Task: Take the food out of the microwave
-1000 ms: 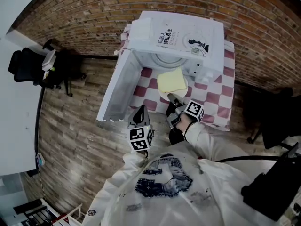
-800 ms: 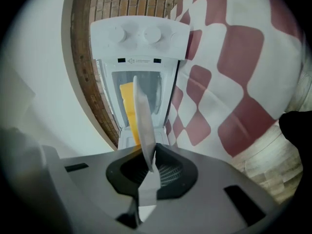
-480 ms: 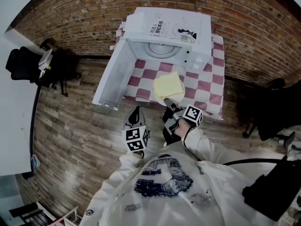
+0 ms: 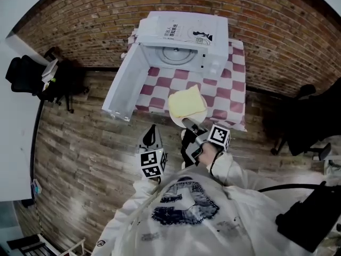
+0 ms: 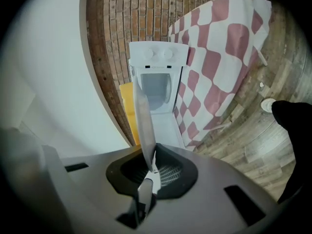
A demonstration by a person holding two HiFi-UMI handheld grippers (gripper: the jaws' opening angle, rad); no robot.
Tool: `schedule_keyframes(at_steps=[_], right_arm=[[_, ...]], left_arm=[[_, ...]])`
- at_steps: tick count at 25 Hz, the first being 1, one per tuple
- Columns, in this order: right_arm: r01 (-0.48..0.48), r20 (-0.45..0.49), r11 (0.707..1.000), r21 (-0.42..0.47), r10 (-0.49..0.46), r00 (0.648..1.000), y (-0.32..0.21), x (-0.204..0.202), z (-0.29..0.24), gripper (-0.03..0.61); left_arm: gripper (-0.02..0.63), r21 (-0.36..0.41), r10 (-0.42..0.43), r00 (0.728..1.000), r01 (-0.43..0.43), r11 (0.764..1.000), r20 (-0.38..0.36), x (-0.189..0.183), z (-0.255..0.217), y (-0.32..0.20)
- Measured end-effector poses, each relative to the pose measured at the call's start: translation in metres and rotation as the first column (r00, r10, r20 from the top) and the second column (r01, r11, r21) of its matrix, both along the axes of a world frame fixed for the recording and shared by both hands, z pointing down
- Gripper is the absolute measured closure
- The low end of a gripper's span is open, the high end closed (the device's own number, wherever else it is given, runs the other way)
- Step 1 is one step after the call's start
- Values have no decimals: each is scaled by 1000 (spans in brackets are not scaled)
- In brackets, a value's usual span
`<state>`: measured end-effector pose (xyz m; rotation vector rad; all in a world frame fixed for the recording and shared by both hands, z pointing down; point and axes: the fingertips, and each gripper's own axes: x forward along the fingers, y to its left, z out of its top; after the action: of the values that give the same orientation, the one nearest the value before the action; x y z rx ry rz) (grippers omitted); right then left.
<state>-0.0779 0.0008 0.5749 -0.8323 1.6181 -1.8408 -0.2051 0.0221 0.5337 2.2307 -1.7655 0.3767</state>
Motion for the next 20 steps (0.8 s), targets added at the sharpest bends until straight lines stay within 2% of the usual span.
schedule_keyframes(at_steps=[9, 20], right_arm=[[16, 42, 1000, 13, -16, 999, 37, 3, -39, 549], [21, 77, 999, 36, -24, 997, 61, 12, -69, 549]], left_arm=[[606, 73, 39, 998, -43, 996, 45, 8, -27, 24], [606, 91, 33, 998, -38, 995, 51, 8, -33, 39]])
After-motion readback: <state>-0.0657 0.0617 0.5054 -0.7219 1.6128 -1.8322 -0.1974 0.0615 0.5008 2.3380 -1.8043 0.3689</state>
